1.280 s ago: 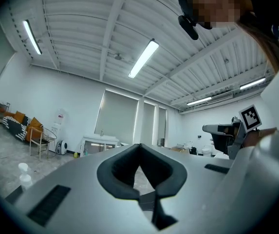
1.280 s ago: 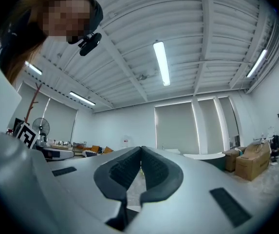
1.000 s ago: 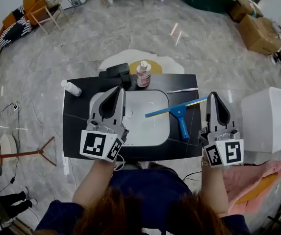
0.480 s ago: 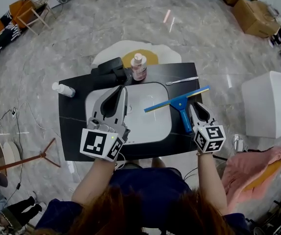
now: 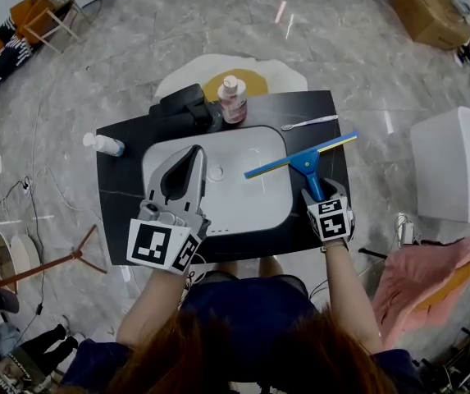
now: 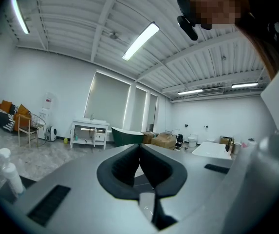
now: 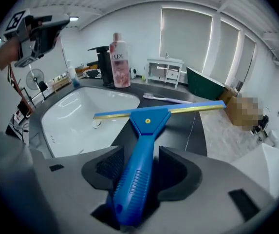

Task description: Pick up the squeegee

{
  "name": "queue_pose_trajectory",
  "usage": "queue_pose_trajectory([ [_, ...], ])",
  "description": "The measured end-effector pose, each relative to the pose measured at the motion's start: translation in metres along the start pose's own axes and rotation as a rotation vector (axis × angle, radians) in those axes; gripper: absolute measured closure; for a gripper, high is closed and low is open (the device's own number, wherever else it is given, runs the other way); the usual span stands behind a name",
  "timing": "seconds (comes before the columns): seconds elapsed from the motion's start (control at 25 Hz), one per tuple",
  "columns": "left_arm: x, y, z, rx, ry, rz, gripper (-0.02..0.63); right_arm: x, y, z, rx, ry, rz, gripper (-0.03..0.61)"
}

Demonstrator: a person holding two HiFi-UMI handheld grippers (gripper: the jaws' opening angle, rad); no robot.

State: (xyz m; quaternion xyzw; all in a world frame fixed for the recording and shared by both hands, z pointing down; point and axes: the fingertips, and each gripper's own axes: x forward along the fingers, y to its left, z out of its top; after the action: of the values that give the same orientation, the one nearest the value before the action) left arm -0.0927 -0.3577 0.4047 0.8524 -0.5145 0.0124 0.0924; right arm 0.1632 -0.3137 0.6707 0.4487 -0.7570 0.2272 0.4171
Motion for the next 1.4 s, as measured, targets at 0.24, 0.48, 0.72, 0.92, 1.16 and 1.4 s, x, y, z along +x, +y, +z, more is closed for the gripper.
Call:
queue_pose_trajectory([
  [0.24,-0.003,0.005,-0.001,0.001,0.003,0.008,0.595,0.005,0.006,-0.008,0.074,0.024,0.036,0.393],
  [0.48,-0.007,0.004,0.002,0.002,-0.011,0.007,0.595,-0.002,0.007,-0.001,0.169,-0.046,0.095,0.419],
  [0.72,-0.012,0.001,0.01,0.008,-0.026,0.013,0.595,-0.021,0.008,0.013,0.298,-0.178,0.143,0.419],
  [0.92,-0.015,0.004,0.022,0.017,-0.056,0.04,0.595,-0.061,-0.009,0.059,0.324,-0.378,0.103,0.42],
  [1.16,-0.018,0.005,0.043,0.024,-0.113,0.072,0.595,-0.124,-0.032,0.124,0.303,-0.609,0.046,0.419],
  [1.4,-0.027,-0.001,0.07,0.037,-0.167,0.085,0.595,-0.191,-0.037,0.167,0.311,-0.804,0.032,0.42],
])
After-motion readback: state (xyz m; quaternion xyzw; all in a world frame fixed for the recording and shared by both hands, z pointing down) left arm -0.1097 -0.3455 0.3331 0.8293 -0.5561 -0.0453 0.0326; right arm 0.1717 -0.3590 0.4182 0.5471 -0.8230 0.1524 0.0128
